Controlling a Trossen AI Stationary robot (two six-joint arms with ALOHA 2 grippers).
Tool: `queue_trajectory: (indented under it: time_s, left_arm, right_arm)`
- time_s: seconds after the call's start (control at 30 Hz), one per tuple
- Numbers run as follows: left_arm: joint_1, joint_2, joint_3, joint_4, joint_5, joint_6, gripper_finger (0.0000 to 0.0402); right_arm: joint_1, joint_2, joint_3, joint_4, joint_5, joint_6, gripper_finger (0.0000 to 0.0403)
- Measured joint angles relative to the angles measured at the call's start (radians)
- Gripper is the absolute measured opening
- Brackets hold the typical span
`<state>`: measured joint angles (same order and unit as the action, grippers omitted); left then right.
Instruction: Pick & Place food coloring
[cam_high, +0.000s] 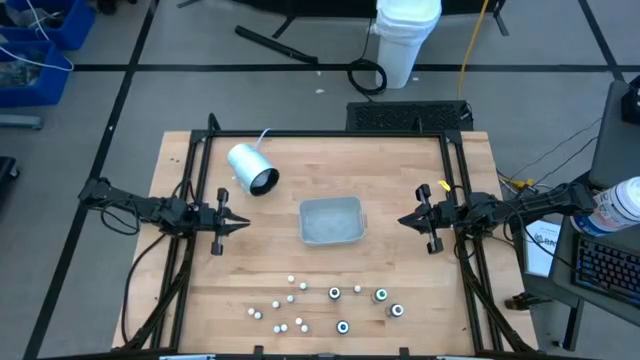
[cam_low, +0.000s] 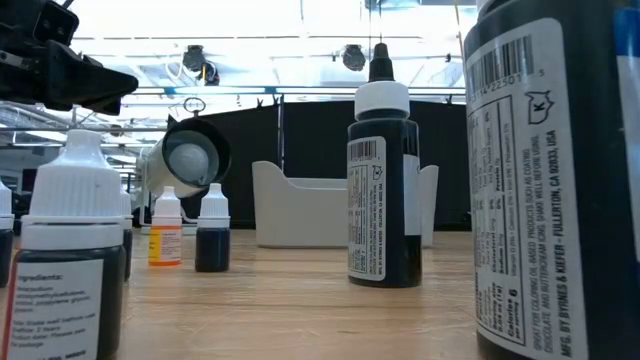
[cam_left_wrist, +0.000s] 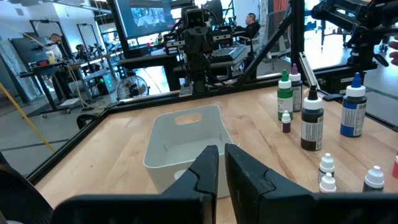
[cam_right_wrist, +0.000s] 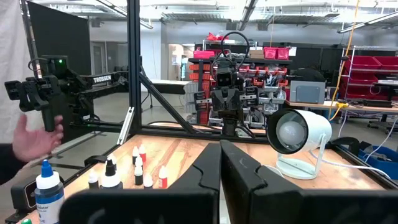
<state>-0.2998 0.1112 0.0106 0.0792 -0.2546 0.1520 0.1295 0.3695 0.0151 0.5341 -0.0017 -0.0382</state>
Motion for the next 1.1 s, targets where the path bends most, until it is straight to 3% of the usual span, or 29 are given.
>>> queue_trajectory:
  time_s: [0.33,0.67,0.9,1.1]
  left_arm:
    - [0.000,0.000,0.000,0.046,-0.016,-0.011,0.0037]
    - [0.000,0.000,0.000,0.125,-0.011,-0.146,0.0037]
    - [0.000,0.000,0.000,0.089,-0.237,-0.042,0.0037]
    - [0.000,0.000,0.000,0.087,-0.288,0.025,0.0037]
  right_arm:
    - [0.000,0.000,0.000,0.026,0.000,0.000,0.0000]
    - [0.000,0.000,0.000,0.053,0.001,-0.017,0.0000]
    - [0.000,0.000,0.000,0.067,0.004,-0.156,0.0000]
    - [0.000,0.010,0.000,0.058,0.004,-0.157,0.0000]
